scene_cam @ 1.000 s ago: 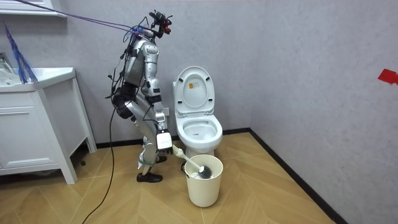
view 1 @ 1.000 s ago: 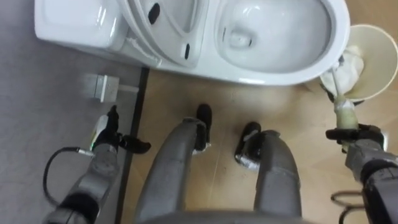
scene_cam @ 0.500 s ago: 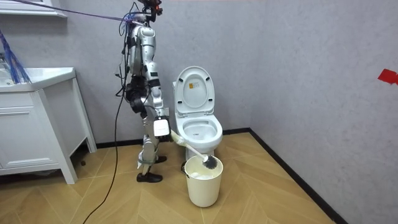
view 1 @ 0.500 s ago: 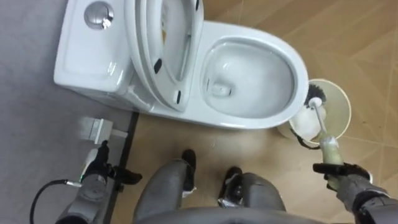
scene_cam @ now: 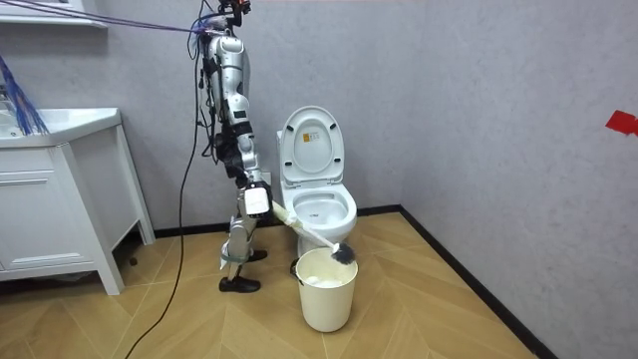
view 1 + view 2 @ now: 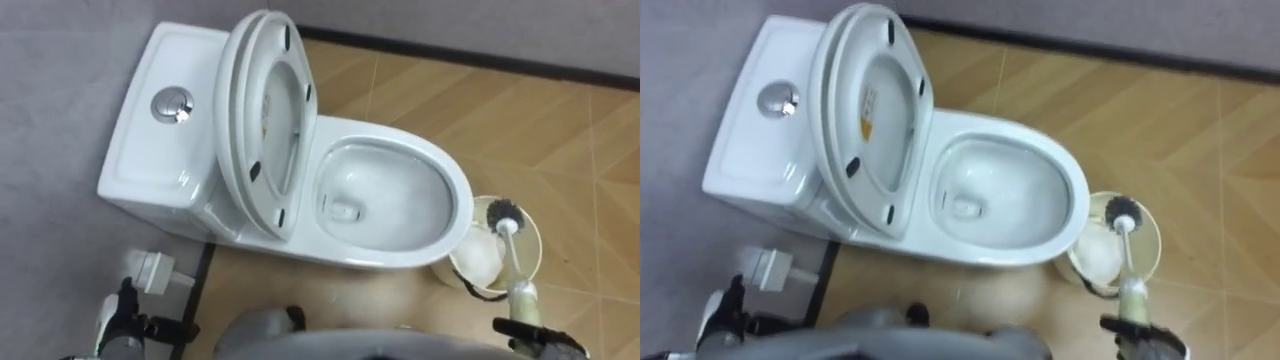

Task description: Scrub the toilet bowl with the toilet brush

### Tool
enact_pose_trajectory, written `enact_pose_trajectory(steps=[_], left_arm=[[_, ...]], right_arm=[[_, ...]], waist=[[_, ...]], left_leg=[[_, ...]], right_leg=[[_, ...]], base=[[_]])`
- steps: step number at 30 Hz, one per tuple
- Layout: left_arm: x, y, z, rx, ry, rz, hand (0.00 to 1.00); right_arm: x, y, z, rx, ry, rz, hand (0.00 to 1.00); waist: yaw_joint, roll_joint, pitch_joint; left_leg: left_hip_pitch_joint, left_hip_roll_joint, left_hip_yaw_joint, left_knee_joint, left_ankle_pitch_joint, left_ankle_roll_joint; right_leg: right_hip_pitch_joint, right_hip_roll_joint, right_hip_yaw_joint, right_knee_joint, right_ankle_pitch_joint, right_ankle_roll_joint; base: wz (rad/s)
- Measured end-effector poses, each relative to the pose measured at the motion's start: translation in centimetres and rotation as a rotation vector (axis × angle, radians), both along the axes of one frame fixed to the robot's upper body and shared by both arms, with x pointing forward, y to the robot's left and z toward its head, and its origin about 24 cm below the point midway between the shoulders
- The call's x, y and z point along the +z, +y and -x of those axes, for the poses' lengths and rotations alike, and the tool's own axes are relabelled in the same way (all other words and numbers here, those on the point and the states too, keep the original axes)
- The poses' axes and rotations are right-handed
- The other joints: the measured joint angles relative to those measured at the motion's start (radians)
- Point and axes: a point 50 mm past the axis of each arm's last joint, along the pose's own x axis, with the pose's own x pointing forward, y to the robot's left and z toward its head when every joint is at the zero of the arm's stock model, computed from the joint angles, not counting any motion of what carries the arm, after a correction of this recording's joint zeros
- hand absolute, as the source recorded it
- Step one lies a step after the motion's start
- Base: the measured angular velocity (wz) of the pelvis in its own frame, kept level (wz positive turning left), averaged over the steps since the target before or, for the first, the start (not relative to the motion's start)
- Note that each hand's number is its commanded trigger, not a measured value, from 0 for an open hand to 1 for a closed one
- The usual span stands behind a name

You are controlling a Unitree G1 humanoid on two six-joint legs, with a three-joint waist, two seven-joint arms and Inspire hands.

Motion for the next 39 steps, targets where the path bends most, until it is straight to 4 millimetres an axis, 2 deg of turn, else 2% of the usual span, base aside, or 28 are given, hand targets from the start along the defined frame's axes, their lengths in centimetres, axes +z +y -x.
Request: enact_pose_trajectory(steps=[5, 8, 11, 13, 14, 16, 18, 23, 24, 32, 34, 39], left_arm=[[1.2, -0.5, -0.5, -0.038, -0.100, -0.088, 0.00], [2.1, -0.6, -1.2, -0.046, -0.166, -0.121, 0.00], [3.3, -0.5, -2.1, -0.091, -0.241, -0.199, 0.00], [4.5, -0.9, -3.6, -0.145, -0.340, -0.258, 0.00], [4.9, -1.0, -4.0, -0.154, -0.365, -0.268, 0.00], [6.6, -1.5, -5.4, -0.184, -0.487, -0.316, 0.00], [7.2, -1.9, -5.8, -0.193, -0.546, -0.344, 0.00], [7.7, -2.3, -6.2, -0.251, -0.583, -0.404, 0.00], [7.8, -2.5, -6.3, -0.266, -0.593, -0.411, 0.00], [8.3, -3.3, -8.0, -0.339, -0.646, -0.437, 0.00], [8.4, -3.5, -8.4, -0.377, -0.648, -0.449, 0.00], [8.5, -3.7, -9.0, -0.464, -0.633, -0.474, 0.00]], right_arm=[[0.1, 0.1, -0.3, 0.076, -0.001, 0.016, 1.00], [0.1, 0.4, -0.9, 0.172, -0.004, 0.042, 1.00], [0.3, 0.4, -1.3, 0.221, -0.019, 0.079, 1.00], [0.4, 0.6, -2.0, 0.235, -0.055, 0.100, 1.00], [0.4, 0.7, -2.1, 0.246, -0.060, 0.105, 1.00], [0.5, 1.1, -2.7, 0.308, -0.076, 0.132, 1.00], [0.6, 1.2, -3.1, 0.345, -0.088, 0.157, 1.00], [0.8, 1.3, -3.8, 0.447, -0.100, 0.197, 1.00], [0.8, 1.3, -3.8, 0.467, -0.099, 0.209, 1.00], [0.9, 1.9, -4.4, 0.666, -0.077, 0.241, 1.00], [0.8, 2.1, -4.5, 0.718, -0.071, 0.230, 1.00], [1.1, 2.1, -5.1, 0.830, -0.070, 0.239, 1.00]], waist=[[0.010, -0.006, -0.0012], [0.025, 0.000, -0.0085], [0.047, -0.008, -0.0069], [0.070, -0.007, -0.0062], [0.077, -0.012, -0.0035], [0.086, -0.010, -0.0047], [0.089, -0.011, -0.0041], [0.089, -0.013, -0.0041], [0.088, -0.008, -0.0065], [0.089, -0.011, -0.0015], [0.087, -0.008, -0.0005], [0.074, 0.000, -0.0010]], left_leg=[[0.028, 0.000, 0.000, 0.001, -0.002, -0.004], [0.037, 0.004, -0.004, -0.001, -0.003, -0.005], [0.058, 0.004, -0.009, -0.001, -0.005, -0.008], [0.055, 0.004, -0.012, 0.006, -0.006, -0.009], [0.054, 0.005, -0.017, 0.007, -0.007, -0.010], [0.045, 0.002, -0.036, 0.011, -0.007, -0.011], [0.045, 0.001, -0.040, 0.012, -0.007, -0.011], [0.047, 0.000, -0.049, 0.006, -0.006, -0.014], [0.046, 0.000, -0.049, 0.008, -0.006, -0.014], [0.044, 0.004, -0.041, 0.018, -0.013, -0.018], [0.035, 0.006, -0.049, 0.039, -0.025, -0.020], [0.013, 0.007, -0.055, 0.056, -0.026, -0.020]], right_leg=[[0.039, 0.001, -0.004, -0.016, 0.000, -0.001], [0.051, 0.006, -0.004, -0.026, 0.003, -0.004], [0.075, 0.012, -0.007, -0.029, 0.003, -0.005], [0.076, 0.014, -0.005, -0.030, 0.003, -0.005], [0.075, 0.015, -0.004, -0.031, 0.003, -0.006], [0.076, 0.016, -0.019, -0.036, 0.005, -0.007], [0.082, 0.020, -0.025, -0.041, 0.005, -0.006], [0.090, 0.020, -0.037, -0.046, 0.005, -0.007], [0.091, 0.020, -0.044, -0.046, 0.005, -0.007], [0.090, 0.017, -0.029, -0.045, 0.003, -0.010], [0.088, 0.022, -0.029, -0.046, 0.001, -0.012], [0.075, 0.026, -0.032, -0.042, 0.001, -0.013]], base=[[0.05], [0.00], [0.00], [0.00], [0.07], [0.16], [0.13], [0.07], [0.04], [-0.04], [0.00], [0.05]])
